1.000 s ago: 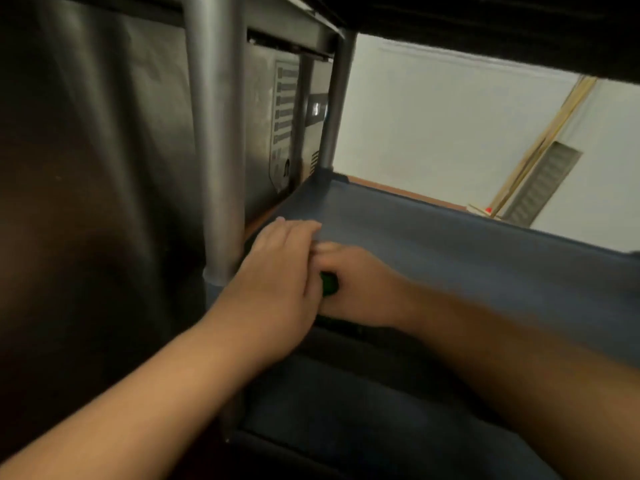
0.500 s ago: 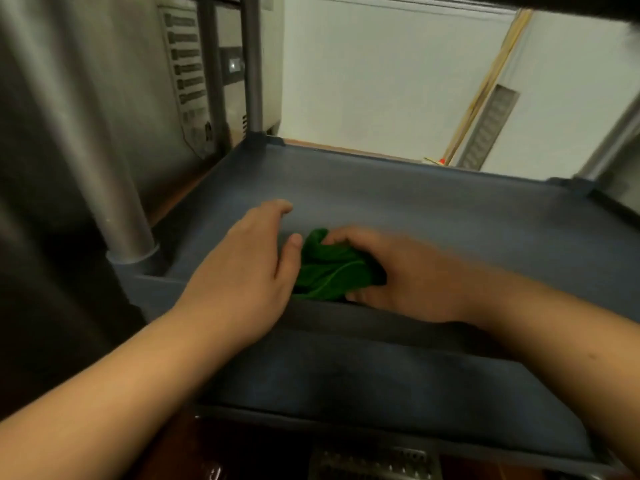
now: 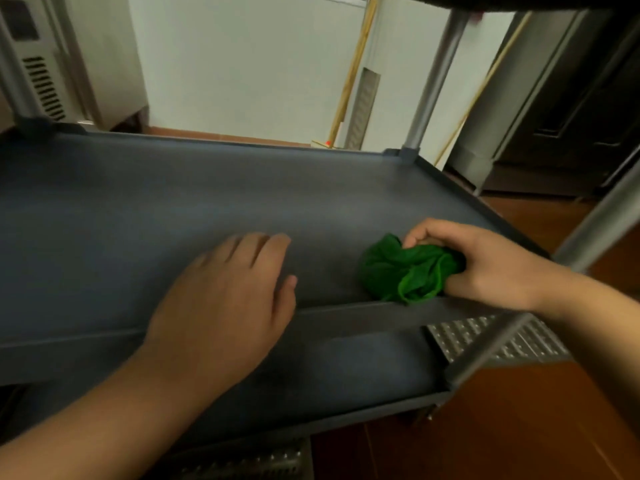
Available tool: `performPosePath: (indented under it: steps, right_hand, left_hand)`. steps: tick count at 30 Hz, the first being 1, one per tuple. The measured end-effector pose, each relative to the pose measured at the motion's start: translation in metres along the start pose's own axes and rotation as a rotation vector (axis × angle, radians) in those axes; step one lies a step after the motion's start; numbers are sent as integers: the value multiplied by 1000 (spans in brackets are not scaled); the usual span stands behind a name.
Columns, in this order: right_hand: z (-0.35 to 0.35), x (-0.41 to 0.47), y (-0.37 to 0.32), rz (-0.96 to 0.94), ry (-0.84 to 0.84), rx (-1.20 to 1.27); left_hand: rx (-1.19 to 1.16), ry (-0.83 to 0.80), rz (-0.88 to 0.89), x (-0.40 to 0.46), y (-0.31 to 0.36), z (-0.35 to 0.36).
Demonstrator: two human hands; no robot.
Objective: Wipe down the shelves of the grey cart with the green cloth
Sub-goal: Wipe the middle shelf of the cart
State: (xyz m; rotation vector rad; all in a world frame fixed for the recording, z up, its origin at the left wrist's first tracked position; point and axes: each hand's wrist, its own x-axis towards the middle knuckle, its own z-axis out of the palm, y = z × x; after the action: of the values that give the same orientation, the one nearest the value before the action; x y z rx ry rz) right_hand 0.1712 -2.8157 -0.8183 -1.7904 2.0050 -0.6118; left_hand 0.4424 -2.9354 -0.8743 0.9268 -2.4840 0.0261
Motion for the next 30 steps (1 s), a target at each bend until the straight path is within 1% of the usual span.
performPosePath:
  steps: [2, 6, 8, 13, 15, 17, 20, 23, 28, 30]
  right_hand:
    - [-3, -6, 18, -6, 63, 17]
    - [0, 2, 27, -39, 92, 27]
    - [-2, 6, 34, -35, 111, 5]
    - [-22, -11, 73, 62, 237, -108]
    - [-25, -20, 81, 84, 291, -126]
    - [-20, -21, 80, 61, 336, -105]
    - [-8, -17, 68, 29, 347, -102]
    - [9, -11, 40, -17, 338, -64]
    - [52, 9, -23, -77, 275, -78]
    - [72, 21, -49, -104, 248, -99]
  left_hand:
    - [65, 0, -1, 3, 5, 3]
    - [75, -26, -79, 10, 3, 5]
    - [24, -50, -146, 15, -4, 6]
    - [-89, -78, -195, 21, -21, 16]
    - [-120, -60, -210, 21, -24, 24]
    - [-186, -33, -218, 21, -25, 31]
    - [-201, 15, -191, 20, -28, 36]
    - [-184, 60, -176, 15, -36, 31]
    - [-138, 17, -146, 5, -55, 13]
    - [-108, 26, -144, 0, -62, 3]
